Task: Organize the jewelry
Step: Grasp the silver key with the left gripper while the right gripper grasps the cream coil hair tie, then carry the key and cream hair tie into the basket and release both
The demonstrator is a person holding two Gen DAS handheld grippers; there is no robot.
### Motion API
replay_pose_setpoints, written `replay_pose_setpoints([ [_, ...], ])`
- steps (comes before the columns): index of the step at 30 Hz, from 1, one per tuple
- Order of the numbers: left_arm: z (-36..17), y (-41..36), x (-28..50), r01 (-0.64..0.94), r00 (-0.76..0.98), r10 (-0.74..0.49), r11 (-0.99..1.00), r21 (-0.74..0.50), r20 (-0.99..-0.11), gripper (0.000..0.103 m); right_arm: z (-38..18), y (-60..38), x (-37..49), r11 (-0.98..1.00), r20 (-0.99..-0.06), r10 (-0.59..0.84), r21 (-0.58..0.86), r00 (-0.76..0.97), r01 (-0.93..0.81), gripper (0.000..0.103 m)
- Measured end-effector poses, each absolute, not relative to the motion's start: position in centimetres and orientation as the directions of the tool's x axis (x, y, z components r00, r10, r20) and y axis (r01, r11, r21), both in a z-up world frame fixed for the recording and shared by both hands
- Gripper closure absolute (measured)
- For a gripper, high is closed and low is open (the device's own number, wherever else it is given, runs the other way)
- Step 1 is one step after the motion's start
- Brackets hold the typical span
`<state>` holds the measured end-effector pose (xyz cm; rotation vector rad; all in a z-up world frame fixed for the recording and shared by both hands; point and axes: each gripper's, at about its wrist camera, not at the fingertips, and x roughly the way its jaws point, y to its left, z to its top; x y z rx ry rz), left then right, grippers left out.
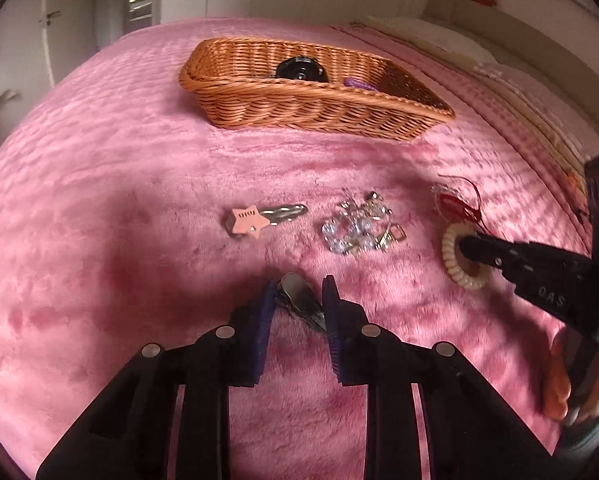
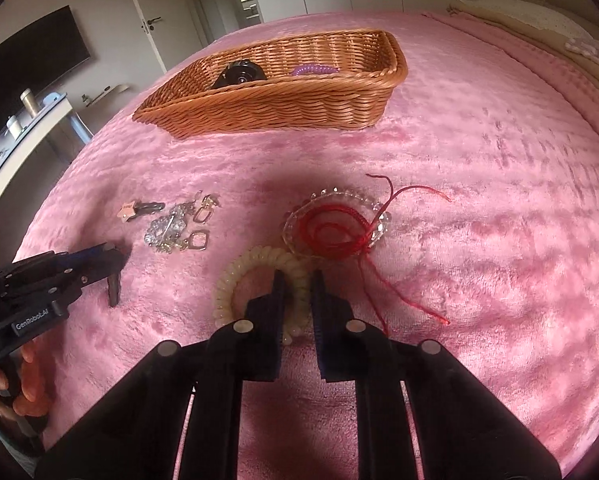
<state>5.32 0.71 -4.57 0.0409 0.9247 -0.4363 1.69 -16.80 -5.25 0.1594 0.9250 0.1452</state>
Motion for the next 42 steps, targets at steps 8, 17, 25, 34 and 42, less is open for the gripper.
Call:
replay_pose_setpoints([
  [8, -4.4, 0.7, 2.5, 0.565, 0.488, -0.404, 0.822, -0.073, -0.774, 0.075, -5.3, -16.2, 1.0, 0.977, -0.786, 0.213, 0.181, 0.58, -0.114, 0.092],
  [17, -4.9, 0.1, 1.4, 0.424, 0.544, -0.244, 0.906, 0.012, -0.803, 0.053, -5.4, -16.3, 1.0, 0.975, -0.785, 0.221, 0.192, 0.579, -0.112, 0.092],
  [25, -4.4, 1.2, 0.7, 0.398, 0.551, -0.25, 0.917, -0.012, -0.797, 0.068, -5.3, -16.6, 0.9, 0.973, -0.782, 0.228, 0.208, 0.581, -0.102, 0.092],
  [34, -5.1, 0.5, 0.8, 0.385, 0.585, -0.237, 0.923, 0.008, -0.776, 0.091, -5.4, -16.7, 1.3, 0.977, -0.781, 0.208, 0.193, 0.589, -0.089, 0.092],
  [42, -3.8, 1.2, 0.3, 0.365, 0.635, -0.261, 0.931, -0.016, -0.727, 0.091, -4.3, -15.9, 0.1, 0.985, -0.743, 0.172, 0.14, 0.646, -0.101, 0.093],
])
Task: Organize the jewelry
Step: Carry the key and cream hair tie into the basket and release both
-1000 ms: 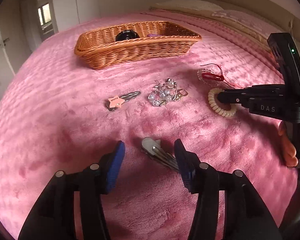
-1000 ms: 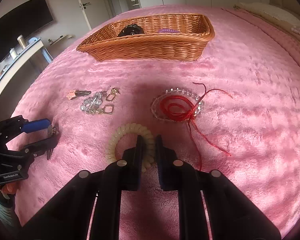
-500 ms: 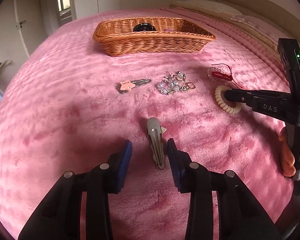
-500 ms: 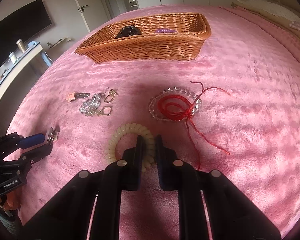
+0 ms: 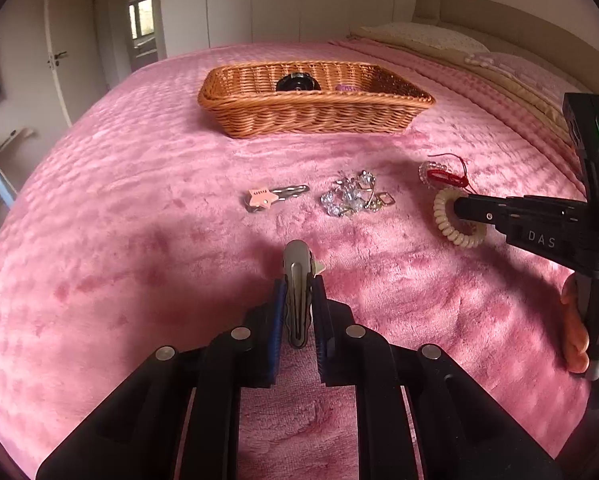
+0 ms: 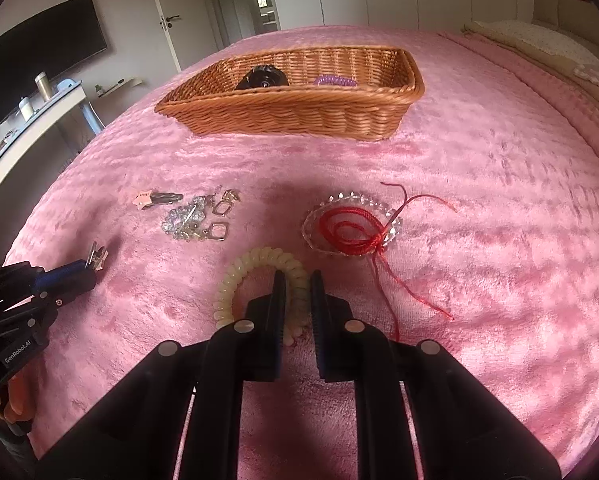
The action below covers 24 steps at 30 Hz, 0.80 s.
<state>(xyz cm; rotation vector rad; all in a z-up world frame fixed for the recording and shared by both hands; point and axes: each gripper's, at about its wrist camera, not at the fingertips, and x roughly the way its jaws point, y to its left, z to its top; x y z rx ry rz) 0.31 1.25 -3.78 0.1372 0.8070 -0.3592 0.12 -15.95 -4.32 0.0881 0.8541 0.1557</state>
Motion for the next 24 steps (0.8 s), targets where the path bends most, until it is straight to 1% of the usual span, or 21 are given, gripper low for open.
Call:
replay_pose_setpoints([
  [6, 0.2, 1.3, -0.3, 0.379, 0.689, -0.317, 0.924, -0.049, -0.652, 0.091, -1.0, -16.1, -1.7, 0.979, -0.636, 0.196, 0.166, 0.746, -0.116, 0.093],
  [11, 5.3, 0.2, 1.1, 0.413, 0.731, -0.368, 0.909, -0.056, -0.574, 0.091, 3.7, -17.2, -1.4, 0.983, -0.563, 0.162, 0.163, 0.81, -0.083, 0.093],
  [14, 8.0, -0.5, 3.4, 0.42, 0.755, -0.396, 0.904, -0.079, -0.523, 0.091, 6.5, -17.7, 1.1, 0.985, -0.546, 0.154, 0.154, 0.823, -0.083, 0.093],
  [18, 9.8, -1.2, 8.2, 0.394, 0.774, -0.399, 0.911, -0.12, -0.492, 0.091, 9.4, -18.2, 6.1, 0.988, -0.525, 0.131, 0.136, 0.841, -0.069, 0.093],
  [21, 9.9, -1.7, 12.1, 0.374, 0.79, -0.392, 0.918, -0.136, -0.472, 0.091, 9.6, -18.5, 9.9, 0.988, -0.54, 0.124, 0.147, 0.832, -0.051, 0.093],
  [24, 8.9, -2.4, 15.6, 0.356, 0.801, -0.379, 0.924, -0.14, -0.463, 0.091, 8.8, -18.9, 13.6, 0.986, -0.56, 0.116, 0.164, 0.821, -0.027, 0.093],
])
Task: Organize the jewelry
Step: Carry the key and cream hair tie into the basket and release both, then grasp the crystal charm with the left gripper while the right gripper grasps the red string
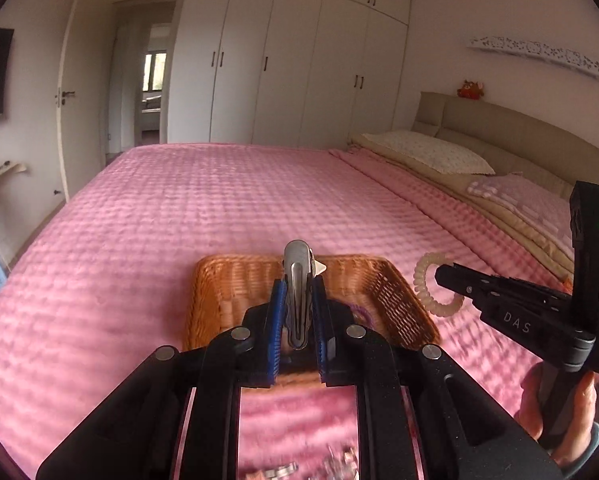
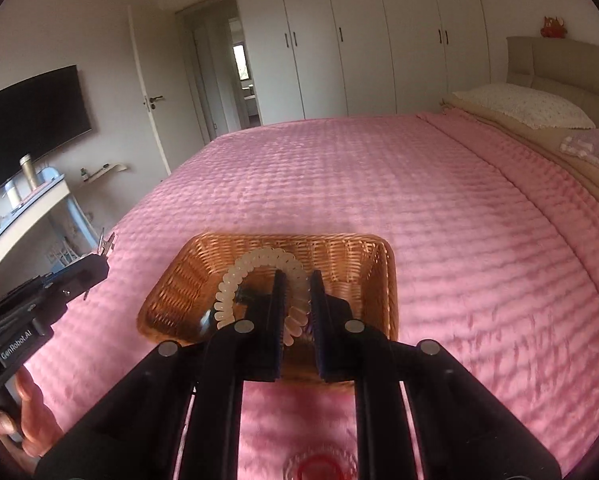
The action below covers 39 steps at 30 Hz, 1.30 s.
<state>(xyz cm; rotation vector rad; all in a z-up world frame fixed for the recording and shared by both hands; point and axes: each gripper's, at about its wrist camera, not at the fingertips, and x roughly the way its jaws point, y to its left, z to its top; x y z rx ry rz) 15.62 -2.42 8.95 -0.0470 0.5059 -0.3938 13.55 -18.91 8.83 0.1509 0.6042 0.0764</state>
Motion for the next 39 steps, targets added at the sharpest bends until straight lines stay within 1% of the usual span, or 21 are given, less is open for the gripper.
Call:
replay_pose_setpoints([
  [3, 7.4, -2.9, 18.5, 0.34, 0.808, -0.366, 0.93, -0.142, -0.461, 0.091, 7.3, -19.2, 16.7, 0.987, -0.583, 0.099, 0.16, 0.806, -0.006, 0.093],
  [8, 4.6, -2.9, 22.0, 0.314, 0.789, -0.358, 0.933, -0.174, -0.499, 0.091, 4.7, -19.3, 20.0, 0.987, -0.638, 0.101, 0.161, 0.763, 0.005, 0.093],
  [10, 3.5, -2.9, 22.7, 0.315, 0.777, -0.36, 0.933, -0.176, -0.516, 0.091, 3.4, -19.2, 21.4, 0.987, -0.668, 0.104, 0.161, 0.736, 0.006, 0.093],
  [13, 2.2, -3.0, 23.0, 0.321, 0.767, -0.356, 0.933, -0.16, -0.534, 0.091, 1.0, -19.0, 23.5, 0.98, -0.728, 0.161, 0.199, 0.667, -0.02, 0.092],
  [16, 1.2, -2.6, 23.4, 0.318, 0.752, -0.357, 0.933, -0.168, -0.554, 0.091, -0.4, -18.8, 24.4, 0.979, -0.759, 0.168, 0.204, 0.629, -0.016, 0.092],
  [19, 0.6, -2.3, 23.8, 0.317, 0.737, -0.367, 0.929, -0.189, -0.568, 0.091, -0.7, -18.3, 24.4, 0.98, -0.761, 0.172, 0.199, 0.626, -0.028, 0.092],
  [20, 0.5, -2.2, 23.7, 0.316, 0.736, -0.366, 0.93, -0.19, -0.569, 0.089, -0.7, -18.2, 24.5, 0.98, -0.762, 0.173, 0.196, 0.625, -0.031, 0.092],
  [21, 0.5, -2.2, 23.6, 0.315, 0.737, -0.367, 0.929, -0.192, -0.567, 0.086, -0.6, -18.2, 24.4, 0.98, -0.762, 0.172, 0.195, 0.625, -0.033, 0.092],
  [22, 0.6, -2.1, 23.4, 0.315, 0.74, -0.369, 0.929, -0.195, -0.563, 0.074, -0.5, -18.2, 24.2, 0.98, -0.758, 0.172, 0.196, 0.628, -0.033, 0.091],
  [23, 0.8, -2.1, 23.1, 0.314, 0.745, -0.368, 0.929, -0.194, -0.556, 0.066, -0.3, -18.4, 24.0, 0.98, -0.755, 0.174, 0.198, 0.632, -0.033, 0.086],
  [24, 1.0, -2.0, 22.8, 0.316, 0.751, -0.369, 0.929, -0.192, -0.548, 0.064, -0.1, -18.5, 23.7, 0.979, -0.752, 0.174, 0.199, 0.636, -0.032, 0.082],
  [25, 1.3, -2.0, 22.4, 0.323, 0.754, -0.374, 0.927, -0.192, -0.54, 0.061, 0.2, -18.6, 23.2, 0.98, -0.748, 0.172, 0.199, 0.641, -0.03, 0.072],
  [26, 1.7, -1.9, 21.8, 0.331, 0.756, -0.382, 0.924, -0.193, -0.531, 0.061, 0.4, -18.8, 22.8, 0.98, -0.744, 0.169, 0.196, 0.646, -0.03, 0.064],
  [28, 2.7, -1.8, 20.5, 0.346, 0.761, -0.396, 0.918, -0.194, -0.514, 0.059, 1.1, -18.9, 21.4, 0.982, -0.731, 0.161, 0.184, 0.663, -0.036, 0.058],
  [29, 3.1, -1.8, 20.0, 0.353, 0.763, -0.403, 0.915, -0.196, -0.506, 0.056, 1.5, -19.0, 20.6, 0.983, -0.723, 0.16, 0.178, 0.672, -0.043, 0.058],
  [33, 5.3, -1.0, 16.5, 0.381, 0.777, -0.429, 0.903, -0.2, -0.46, 0.054, 3.9, -19.4, 16.4, 0.986, -0.681, 0.154, 0.149, 0.716, -0.07, 0.058],
  [37, 7.0, 0.1, 12.4, 0.394, 0.796, -0.439, 0.899, -0.194, -0.417, 0.047, 5.8, -19.8, 11.9, 0.989, -0.637, 0.144, 0.125, 0.757, -0.083, 0.058],
  [39, 7.4, 0.9, 10.3, 0.395, 0.8, -0.444, 0.896, -0.203, -0.404, 0.046, 6.2, -19.9, 9.8, 0.989, -0.623, 0.14, 0.12, 0.77, -0.084, 0.058],
])
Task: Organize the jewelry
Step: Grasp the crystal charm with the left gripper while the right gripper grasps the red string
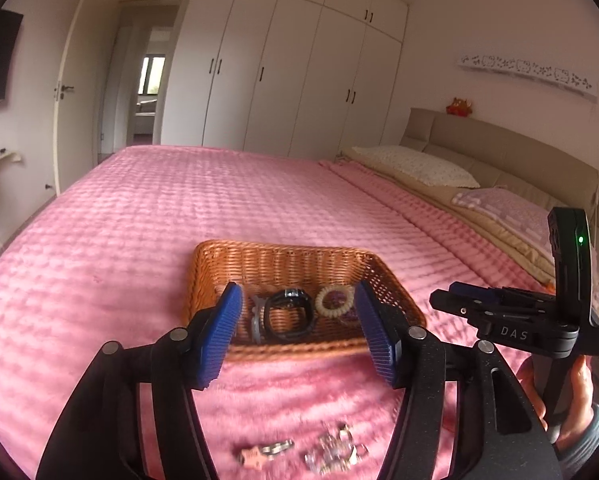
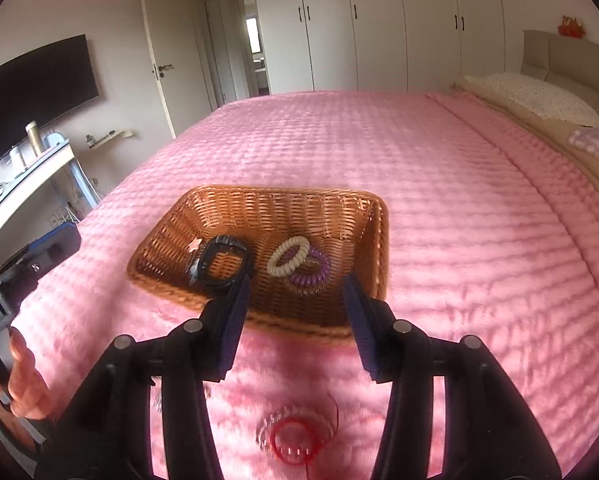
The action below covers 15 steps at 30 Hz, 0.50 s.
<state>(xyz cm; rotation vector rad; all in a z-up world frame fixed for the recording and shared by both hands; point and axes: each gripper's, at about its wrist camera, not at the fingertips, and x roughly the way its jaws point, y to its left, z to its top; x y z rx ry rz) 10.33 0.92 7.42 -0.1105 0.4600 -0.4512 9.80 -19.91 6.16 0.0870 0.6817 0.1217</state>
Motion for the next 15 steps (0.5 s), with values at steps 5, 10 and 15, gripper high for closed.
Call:
replay_pose_setpoints([
  [5, 7.2, 2.9, 6.6, 0.372, 0.808, -0.428, 0.903, -0.214, -0.405, 0.046, 5.1, -19.4, 6.0, 0.989, -0.618, 0.144, 0.115, 0.773, -0.092, 0.058],
  [10, 5.2, 4.2, 5.1, 0.351, 0.789, -0.426, 0.904, -0.245, -0.443, 0.046, 3.1, -18.6, 3.7, 0.992, -0.621, 0.124, 0.08, 0.774, -0.095, 0.058],
  [15, 2.2, 3.2, 4.6, 0.36, 0.746, -0.442, 0.897, -0.257, -0.498, 0.046, 1.4, -18.8, 3.3, 0.995, -0.665, 0.101, 0.059, 0.74, -0.083, 0.058],
])
